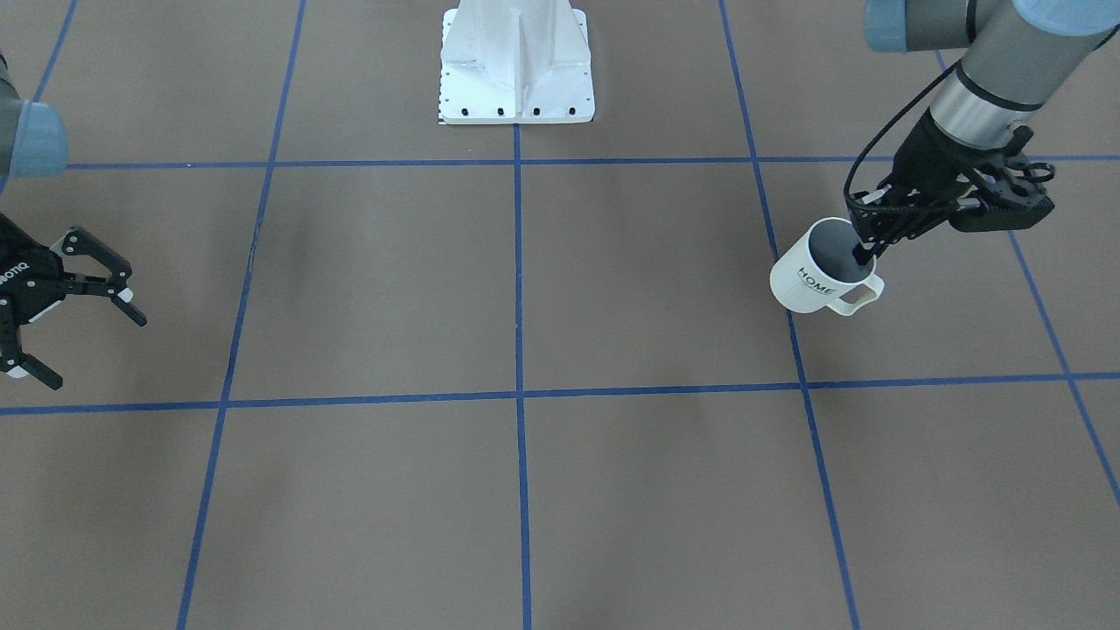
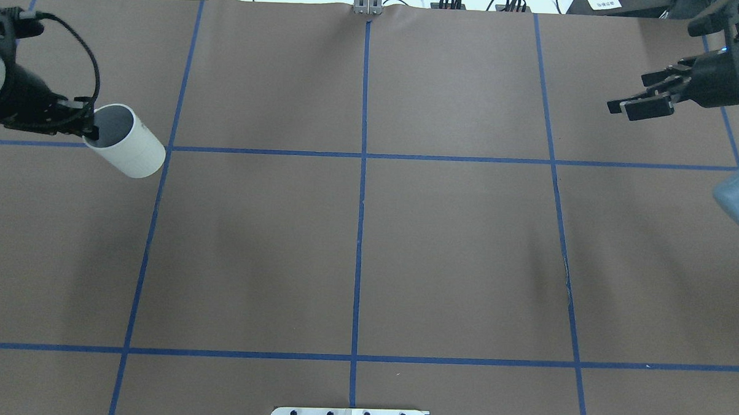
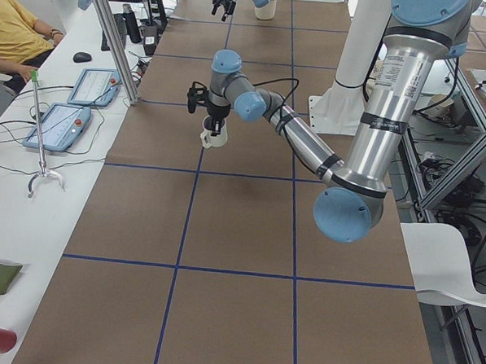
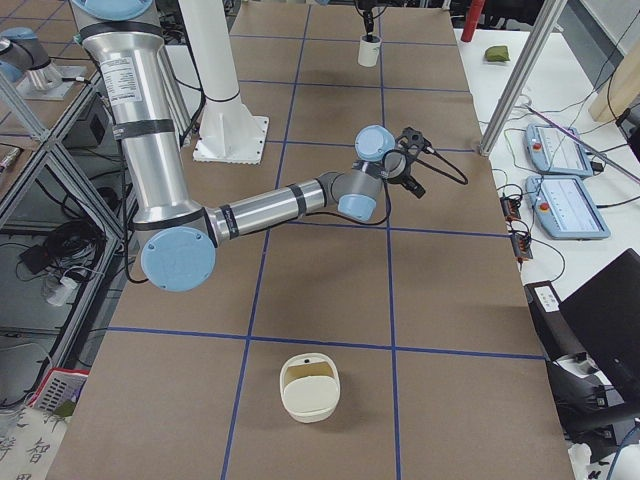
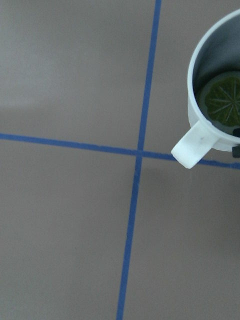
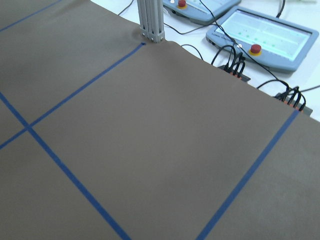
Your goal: Left arm hands cup to right arm to dump lemon
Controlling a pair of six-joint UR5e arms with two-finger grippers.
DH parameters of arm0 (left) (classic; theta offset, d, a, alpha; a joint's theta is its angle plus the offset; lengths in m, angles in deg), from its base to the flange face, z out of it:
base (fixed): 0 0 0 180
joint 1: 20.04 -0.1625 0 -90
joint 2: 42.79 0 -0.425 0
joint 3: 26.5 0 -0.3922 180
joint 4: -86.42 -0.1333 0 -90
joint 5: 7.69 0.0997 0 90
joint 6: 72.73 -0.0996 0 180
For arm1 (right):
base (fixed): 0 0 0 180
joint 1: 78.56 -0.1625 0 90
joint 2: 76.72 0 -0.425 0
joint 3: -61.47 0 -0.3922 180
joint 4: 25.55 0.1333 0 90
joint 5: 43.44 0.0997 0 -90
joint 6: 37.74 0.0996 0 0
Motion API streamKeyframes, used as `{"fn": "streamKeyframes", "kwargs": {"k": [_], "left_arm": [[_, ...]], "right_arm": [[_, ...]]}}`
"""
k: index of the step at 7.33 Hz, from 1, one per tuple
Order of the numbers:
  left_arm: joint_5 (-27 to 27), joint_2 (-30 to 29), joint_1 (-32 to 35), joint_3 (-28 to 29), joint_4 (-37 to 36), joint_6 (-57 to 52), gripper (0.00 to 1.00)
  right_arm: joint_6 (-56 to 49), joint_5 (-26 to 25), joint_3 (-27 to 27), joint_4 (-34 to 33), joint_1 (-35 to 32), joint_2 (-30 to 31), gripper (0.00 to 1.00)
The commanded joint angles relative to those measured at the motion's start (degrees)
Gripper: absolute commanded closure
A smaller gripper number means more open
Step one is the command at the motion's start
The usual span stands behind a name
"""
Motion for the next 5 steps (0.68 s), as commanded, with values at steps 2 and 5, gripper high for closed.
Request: {"fn": "streamKeyframes", "kwargs": {"k": [2,5], "left_arm": [[-0.4,-12.0,-0.1,2.9,-6.6,1.9,1.00],[-0.4,-22.9,-0.5,11.0,-7.0,8.3,1.00]], "right_arm": [[-0.2,-20.8,2.4,7.5,13.8,-8.7,0.02],[-0.4,-44.7,2.4,7.7,28.8,-17.2,0.04]]}}
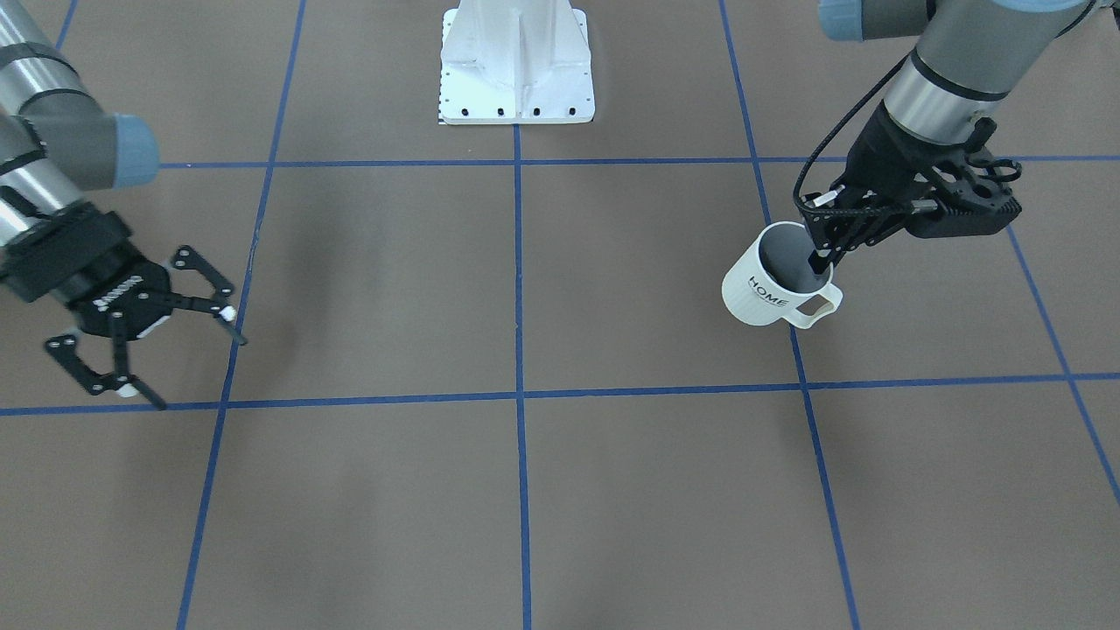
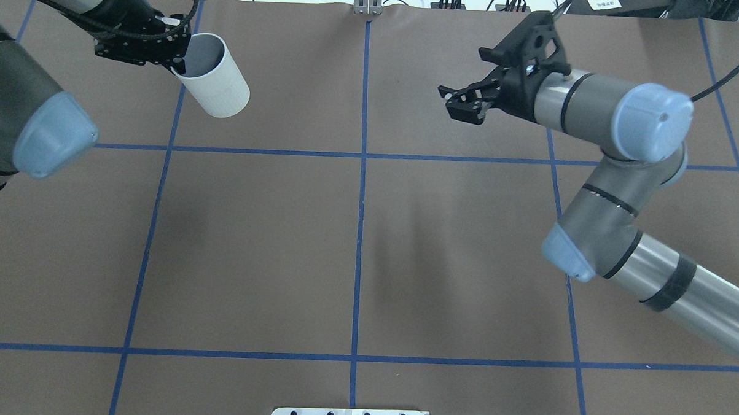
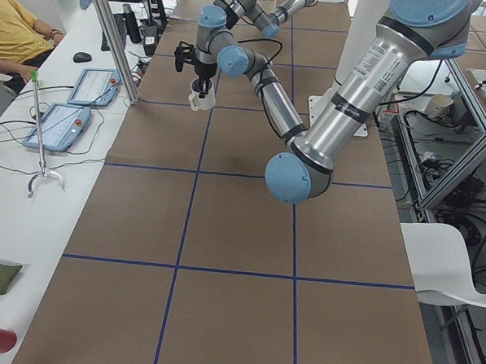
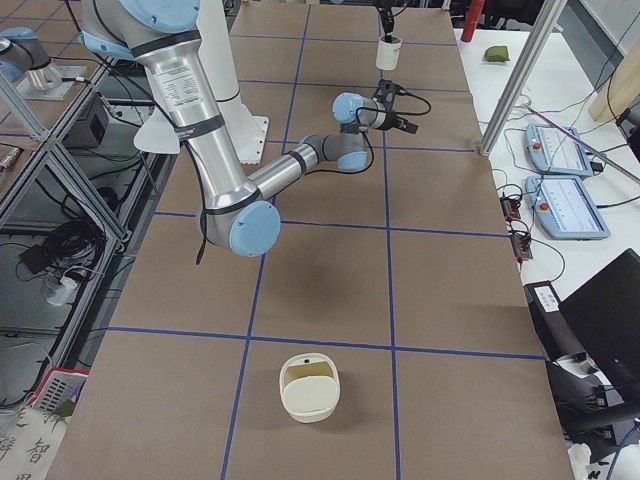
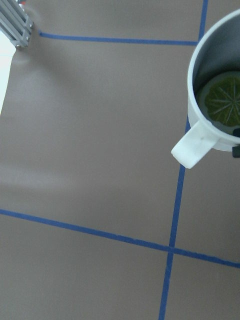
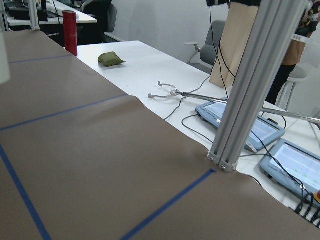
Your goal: Left arm hands cup to right arm to dump lemon
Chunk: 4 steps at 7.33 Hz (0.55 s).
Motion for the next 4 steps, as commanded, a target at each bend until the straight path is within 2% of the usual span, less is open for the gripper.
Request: {"fn": "streamKeyframes", "kwargs": {"k": [1,3,4], "left_arm": [[-0.1,-7.2,-0.5,5.2,0.0,6.9,1.00],[0.3,-11.3,-3.6,7.8,0.0,11.0,1.00],[0.3,-12.3,-4.4,7.9,0.0,12.2,1.00]], "right_arm": [[-0.6,-13.2,0.1,0.2,8.6,-4.8,0.04],[-4.4,-18.2,0.6,2.3,13.3,-6.9,0.06],[-4.6,-19.7,1.7,6.9,14.7,-6.9,0.06]]}}
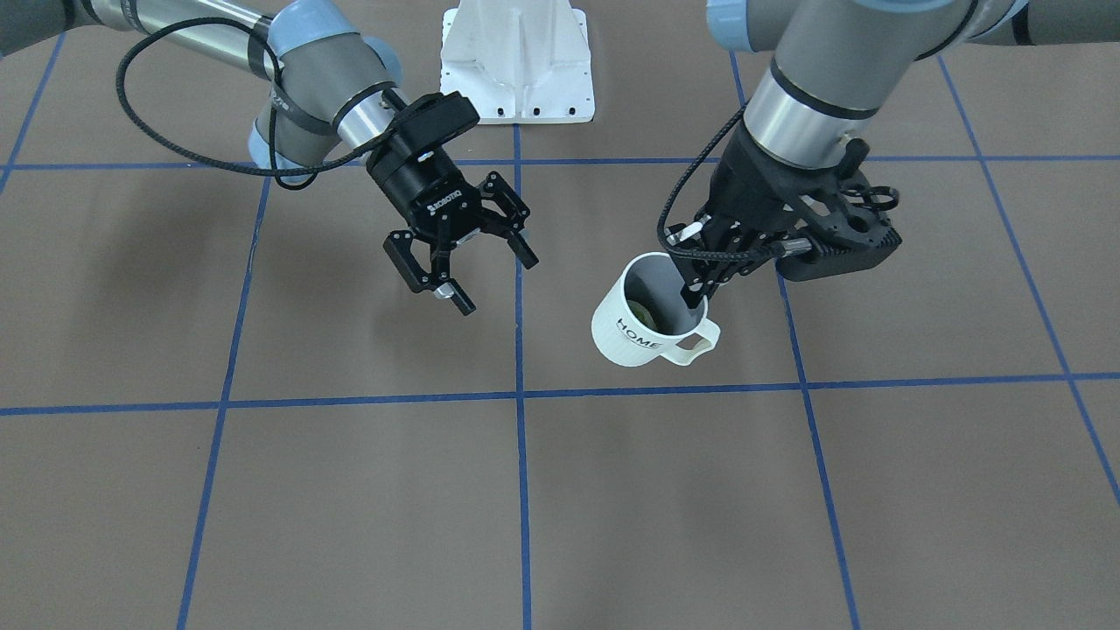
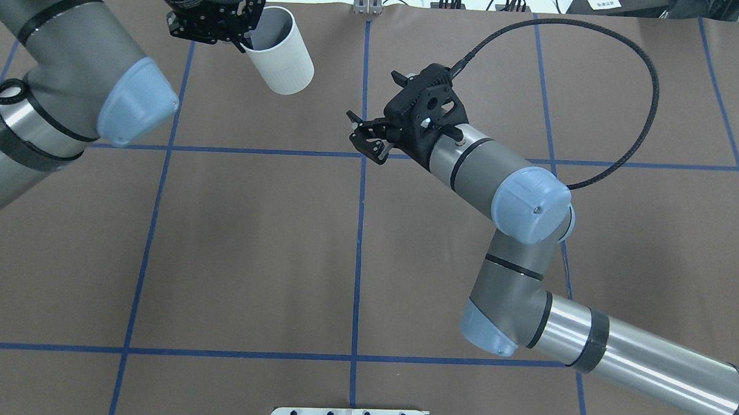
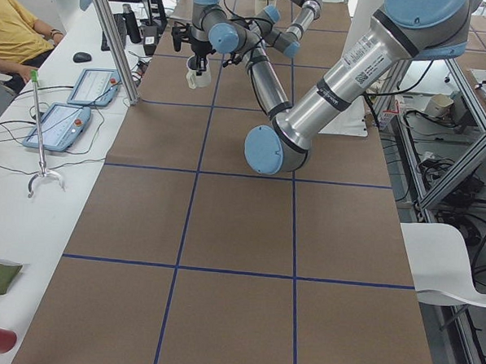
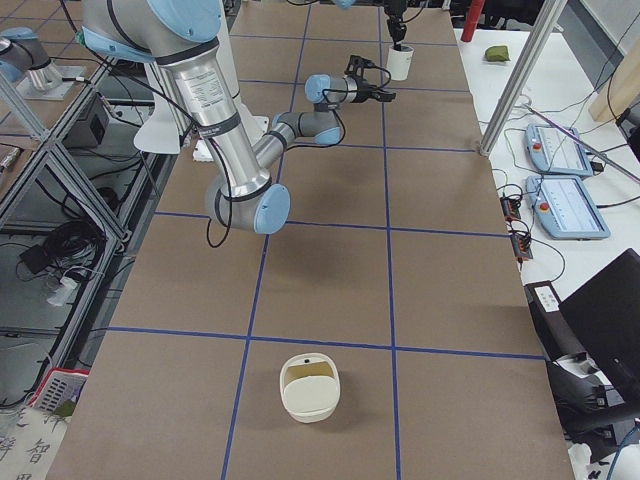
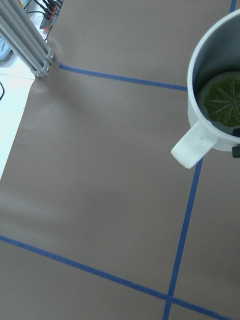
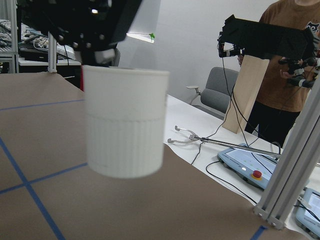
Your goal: Left arm hands cup to right arm to dump lemon
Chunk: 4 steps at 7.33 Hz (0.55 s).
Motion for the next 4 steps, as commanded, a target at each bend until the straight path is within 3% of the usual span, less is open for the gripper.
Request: {"fn": "streamKeyframes", "kwargs": {"k": [1,4], "left_arm": [[0.1,-1.7,-2.1,0.6,0.1,2.2,1.00],[0.2,-2.0,-4.0,-0.2,0.1,3.4,1.00]], "right_arm": [[-1.2,-3.0,2.1,7.3,3.0,-0.5,0.06],[-1.2,-5.9,2.2,9.0,4.5,-0.4,0.06]]}}
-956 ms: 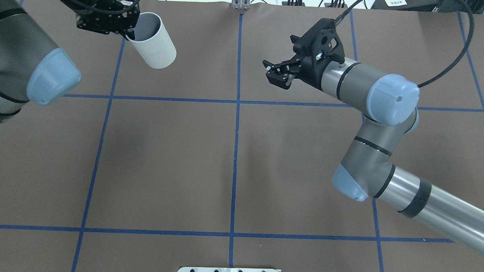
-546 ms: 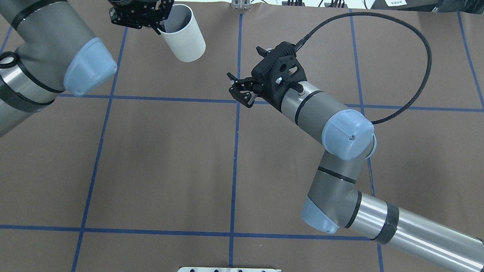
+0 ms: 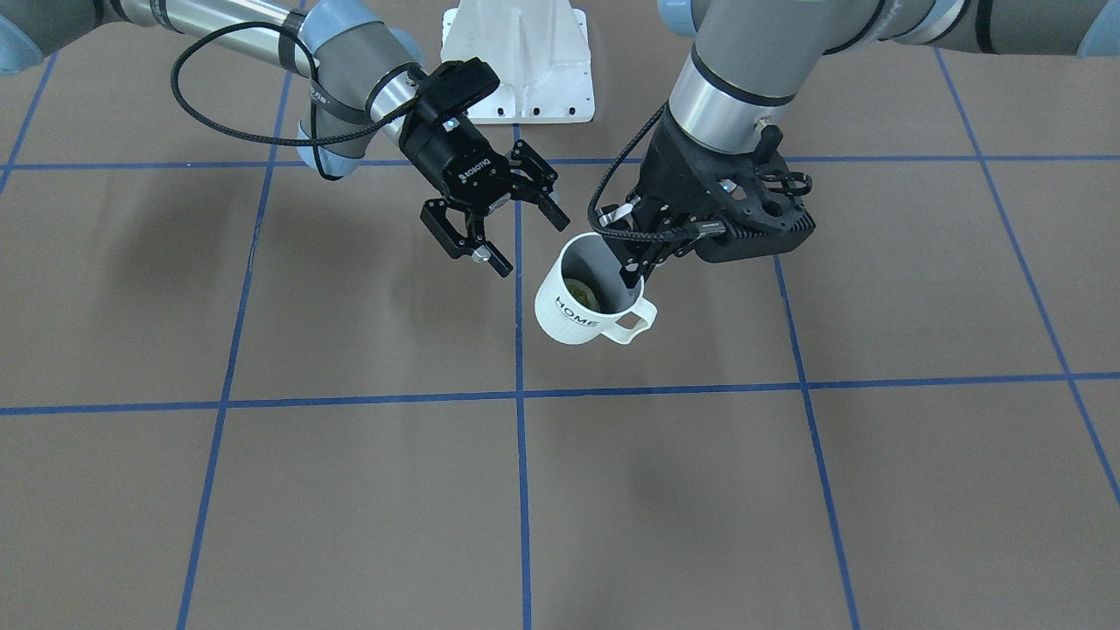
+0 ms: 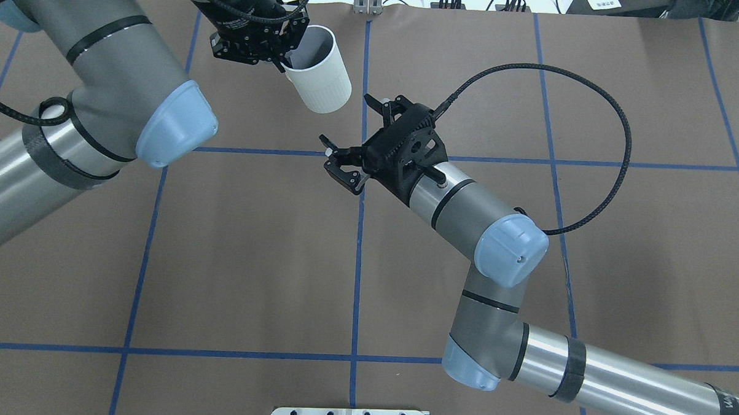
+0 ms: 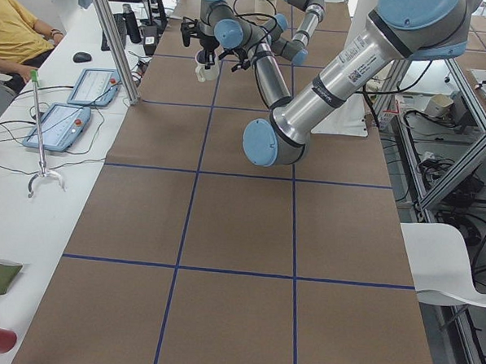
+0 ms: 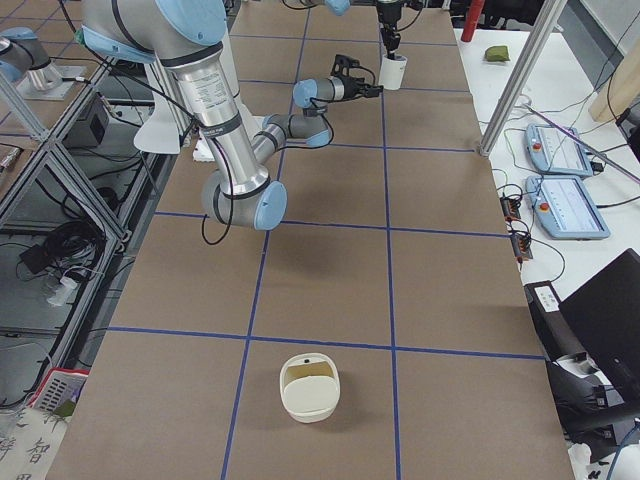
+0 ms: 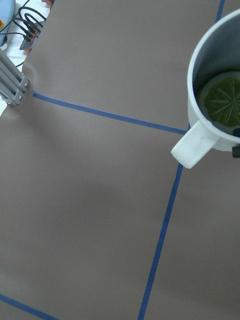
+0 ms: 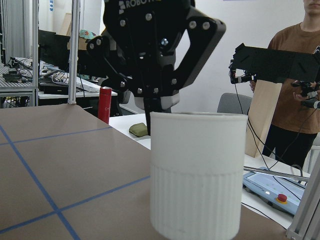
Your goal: Left arm hands cup to right arm to dump lemon
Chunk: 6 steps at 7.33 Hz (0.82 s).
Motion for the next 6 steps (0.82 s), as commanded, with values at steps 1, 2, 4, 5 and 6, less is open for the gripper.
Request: {"fn": "streamKeyframes", "kwargs": {"k": [1,2,4,5,6], "left_arm": [[0.2,0.0,-1.5,-0.1,0.0,0.7,1.00],[0.2,0.0,-1.6,-0.2,0.0,0.7,1.00],[0.3,-0.1,-2.0,-0.4,0.0,0.7,1.00],[0.4,0.0,-2.4,-0.9,0.0,1.2,1.00],[0.4,-0.1,-2.6,-1.4,0.0,1.9,1.00]], "right_arm": [[0.0,-1.8,0.2,0.4,0.6,0.0,0.06],[0.0,-1.8,0.1,0.4,0.7,0.1,0.06],[0.0,-2.2,0.2,0.3,0.6,0.2,0.06],[0.0,-2.3,0.2,0.3,0.7,0.2,0.06],[0.0,-2.3,0.2,0.2,0.7,0.2,0.06]]}}
